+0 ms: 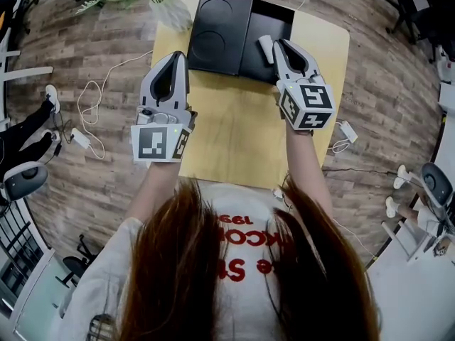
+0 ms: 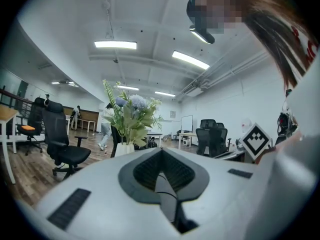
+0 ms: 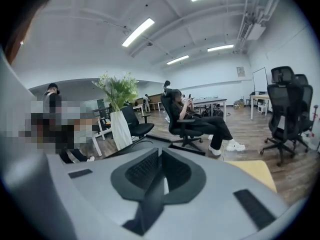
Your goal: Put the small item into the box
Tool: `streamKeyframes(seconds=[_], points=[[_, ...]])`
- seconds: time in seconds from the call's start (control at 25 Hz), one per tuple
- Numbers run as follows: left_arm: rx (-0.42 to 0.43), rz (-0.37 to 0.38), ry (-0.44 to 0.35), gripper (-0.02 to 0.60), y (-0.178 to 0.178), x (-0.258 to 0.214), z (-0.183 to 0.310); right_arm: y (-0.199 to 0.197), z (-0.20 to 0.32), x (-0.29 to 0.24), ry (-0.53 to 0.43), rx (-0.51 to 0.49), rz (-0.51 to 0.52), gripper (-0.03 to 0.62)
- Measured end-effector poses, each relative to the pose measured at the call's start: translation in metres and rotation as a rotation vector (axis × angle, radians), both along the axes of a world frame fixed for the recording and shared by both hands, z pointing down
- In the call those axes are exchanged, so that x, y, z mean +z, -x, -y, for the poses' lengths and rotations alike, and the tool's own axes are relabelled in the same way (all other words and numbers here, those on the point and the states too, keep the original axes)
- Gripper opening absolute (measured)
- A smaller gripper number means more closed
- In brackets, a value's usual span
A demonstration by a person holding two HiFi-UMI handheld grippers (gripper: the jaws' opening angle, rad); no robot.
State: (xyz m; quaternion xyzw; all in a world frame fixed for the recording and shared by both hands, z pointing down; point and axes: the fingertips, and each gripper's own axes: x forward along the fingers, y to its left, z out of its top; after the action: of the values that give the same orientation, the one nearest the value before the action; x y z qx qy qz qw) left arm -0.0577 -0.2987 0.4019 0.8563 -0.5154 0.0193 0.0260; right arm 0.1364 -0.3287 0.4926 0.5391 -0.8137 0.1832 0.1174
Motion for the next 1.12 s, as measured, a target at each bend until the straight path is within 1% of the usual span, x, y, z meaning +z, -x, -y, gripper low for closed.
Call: streamKeyframes(seconds=[0.16, 0.48, 0.8, 1.12], points=[[0.006, -0.002, -0.025, 0.007, -0.003, -0.012, -0.001, -0.009, -0.008, -0.029, -0.066, 0.020, 0.018, 0.009], [0.035, -0.009, -0.078, 0.006, -0.003, -0.040, -0.009, -0.019, -0.035, -0.090, -0.178, 0.063, 0.061, 0.006], [0.053, -0.007, -0.121, 0.006, -0.002, -0.065, -0.025, -0.026, -0.073, -0.129, -0.249, 0.070, 0.053, 0.006], [0.064, -0.017, -0.121, 0.006, 0.000, -0.071, -0.051, -0.033, -0.109, -0.149, -0.295, 0.093, 0.051, 0.005]])
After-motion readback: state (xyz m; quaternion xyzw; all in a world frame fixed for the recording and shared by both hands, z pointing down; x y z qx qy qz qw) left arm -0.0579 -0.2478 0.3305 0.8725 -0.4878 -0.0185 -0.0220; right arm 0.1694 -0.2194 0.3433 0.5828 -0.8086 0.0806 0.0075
